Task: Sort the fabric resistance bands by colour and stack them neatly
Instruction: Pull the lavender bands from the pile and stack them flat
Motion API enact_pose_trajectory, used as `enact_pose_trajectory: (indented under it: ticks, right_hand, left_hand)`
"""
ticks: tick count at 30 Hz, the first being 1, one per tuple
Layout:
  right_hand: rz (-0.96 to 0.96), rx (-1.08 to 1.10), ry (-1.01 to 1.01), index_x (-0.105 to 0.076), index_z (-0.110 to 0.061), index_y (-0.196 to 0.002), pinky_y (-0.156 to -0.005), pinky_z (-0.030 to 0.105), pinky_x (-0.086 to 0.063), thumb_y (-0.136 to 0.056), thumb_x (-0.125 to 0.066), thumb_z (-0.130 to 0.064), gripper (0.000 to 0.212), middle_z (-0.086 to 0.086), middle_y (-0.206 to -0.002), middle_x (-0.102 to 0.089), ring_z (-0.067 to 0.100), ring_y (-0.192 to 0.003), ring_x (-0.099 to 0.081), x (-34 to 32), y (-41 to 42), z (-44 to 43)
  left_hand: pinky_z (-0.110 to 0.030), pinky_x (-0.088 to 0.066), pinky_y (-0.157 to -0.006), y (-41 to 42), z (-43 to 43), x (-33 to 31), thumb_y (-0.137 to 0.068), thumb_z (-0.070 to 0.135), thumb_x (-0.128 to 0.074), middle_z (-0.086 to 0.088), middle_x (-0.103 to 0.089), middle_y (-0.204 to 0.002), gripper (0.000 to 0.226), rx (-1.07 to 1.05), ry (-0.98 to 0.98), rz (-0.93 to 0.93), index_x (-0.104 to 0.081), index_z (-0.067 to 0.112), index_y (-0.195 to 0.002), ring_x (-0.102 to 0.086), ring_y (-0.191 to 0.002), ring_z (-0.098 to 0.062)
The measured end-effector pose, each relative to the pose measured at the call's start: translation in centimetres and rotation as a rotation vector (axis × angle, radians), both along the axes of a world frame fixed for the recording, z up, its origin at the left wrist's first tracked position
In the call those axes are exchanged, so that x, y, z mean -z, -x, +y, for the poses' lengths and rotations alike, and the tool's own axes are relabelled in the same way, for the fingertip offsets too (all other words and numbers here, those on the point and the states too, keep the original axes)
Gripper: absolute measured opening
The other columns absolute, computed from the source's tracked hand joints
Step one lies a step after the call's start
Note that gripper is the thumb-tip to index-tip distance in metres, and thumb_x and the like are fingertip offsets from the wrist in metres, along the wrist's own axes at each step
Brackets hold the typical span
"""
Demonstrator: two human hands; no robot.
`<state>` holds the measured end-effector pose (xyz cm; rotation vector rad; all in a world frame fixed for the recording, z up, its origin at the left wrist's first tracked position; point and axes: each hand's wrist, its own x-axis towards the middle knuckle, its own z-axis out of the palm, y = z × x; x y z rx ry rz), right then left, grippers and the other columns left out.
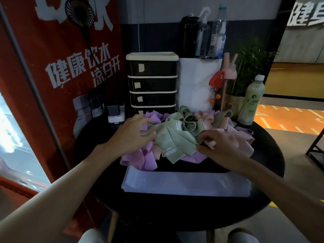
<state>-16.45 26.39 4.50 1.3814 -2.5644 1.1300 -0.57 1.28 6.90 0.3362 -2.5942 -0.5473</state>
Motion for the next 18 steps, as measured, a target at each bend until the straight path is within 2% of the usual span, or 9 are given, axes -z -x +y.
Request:
enact_pose_trajectory:
  ticks: [2, 4, 6, 9, 10, 13, 16, 18]
  right_hand:
    - [-0.023, -0.033, -0.030, -0.064, -0.018, -0.106, -0.080, 0.032, -0.048, -0.078, -0.077, -0.030, 0.033, -0.002, -0.098, -0.062, 0.018, -0.092, -0.059, -0.5, 0.9, -3.4]
    - [-0.046, -0.034, -0.064, -0.057, -0.018, -0.123, -0.094, 0.037, -0.045, -0.076, -0.079, -0.035, 0.054, 0.002, -0.117, -0.058, 0.020, -0.108, -0.055, -0.8, 1.6, -6.7]
    - [-0.071, -0.024, -0.119, -0.045, -0.030, -0.138, -0.106, 0.043, -0.038, -0.072, -0.079, -0.046, 0.075, 0.002, -0.136, -0.047, 0.023, -0.125, -0.045, -0.7, 2.6, -9.7]
    - [-0.133, -0.042, -0.176, -0.032, -0.046, -0.143, -0.114, 0.048, -0.029, -0.061, -0.073, -0.067, 0.094, 0.001, -0.149, -0.031, 0.031, -0.139, -0.030, 0.2, 4.2, -12.9]
    - [-0.132, -0.049, -0.202, -0.032, -0.047, -0.143, -0.116, 0.048, -0.025, -0.063, -0.072, -0.068, 0.092, 0.002, -0.150, -0.027, 0.032, -0.141, -0.025, 0.8, 4.9, -13.7]
    - [0.012, -0.040, -0.282, -0.046, -0.043, -0.136, -0.115, 0.042, -0.018, -0.076, -0.072, -0.056, 0.067, 0.002, -0.149, -0.027, 0.028, -0.143, -0.017, 2.7, 6.0, -14.9]
    - [-0.007, -0.025, -0.206, -0.059, -0.034, -0.125, -0.107, 0.041, -0.032, -0.074, -0.077, -0.049, 0.056, -0.003, -0.130, -0.037, 0.024, -0.130, -0.032, 3.8, 6.8, -14.7]
    - [0.014, -0.032, -0.100, -0.065, -0.023, -0.117, -0.100, 0.036, -0.040, -0.075, -0.080, -0.037, 0.047, -0.003, -0.115, -0.041, 0.023, -0.115, -0.044, 3.8, 7.0, -14.4]
  left_hand:
    - [-0.042, -0.042, -0.105, 2.5, -1.6, -0.2, -0.084, 0.053, -0.063, 0.002, -0.050, -0.132, 0.053, -0.017, -0.004, -0.075, -0.059, 0.031, -0.132, -0.049, -0.124, -0.021]
    - [-0.044, -0.039, -0.109, 4.6, -3.1, 0.2, -0.083, 0.059, -0.058, -0.001, -0.045, -0.136, 0.063, -0.045, -0.031, -0.138, -0.053, 0.032, -0.139, -0.046, -0.129, -0.025]
    - [-0.042, -0.036, -0.112, 6.3, -4.4, 0.9, -0.091, 0.052, -0.059, -0.005, -0.040, -0.140, 0.054, -0.066, -0.066, -0.176, -0.051, 0.036, -0.141, -0.042, -0.133, -0.028]
    - [-0.035, -0.031, -0.116, 7.7, -5.5, 1.9, -0.093, 0.054, -0.055, -0.014, -0.036, -0.146, 0.042, -0.049, -0.082, -0.248, -0.056, 0.043, -0.134, -0.037, -0.138, -0.032]
    - [-0.028, -0.027, -0.115, 8.1, -5.8, 2.2, -0.094, 0.052, -0.055, -0.017, -0.035, -0.149, 0.041, -0.032, -0.087, -0.264, -0.057, 0.042, -0.134, -0.034, -0.141, -0.032]
    - [-0.008, -0.016, -0.100, 8.9, -6.5, 3.1, -0.097, 0.037, -0.060, -0.017, -0.028, -0.157, 0.039, 0.019, -0.112, -0.223, -0.061, 0.025, -0.134, -0.019, -0.151, -0.021]
    - [-0.006, -0.018, -0.097, 9.4, -7.1, 3.8, -0.094, 0.031, -0.062, -0.008, -0.027, -0.159, 0.045, 0.032, -0.109, -0.193, -0.058, 0.017, -0.137, -0.025, -0.148, -0.014]
    - [-0.008, -0.022, -0.094, 10.0, -7.2, 3.9, -0.094, 0.029, -0.062, -0.006, -0.036, -0.153, 0.046, 0.028, -0.110, -0.167, -0.057, 0.014, -0.137, -0.034, -0.142, -0.014]
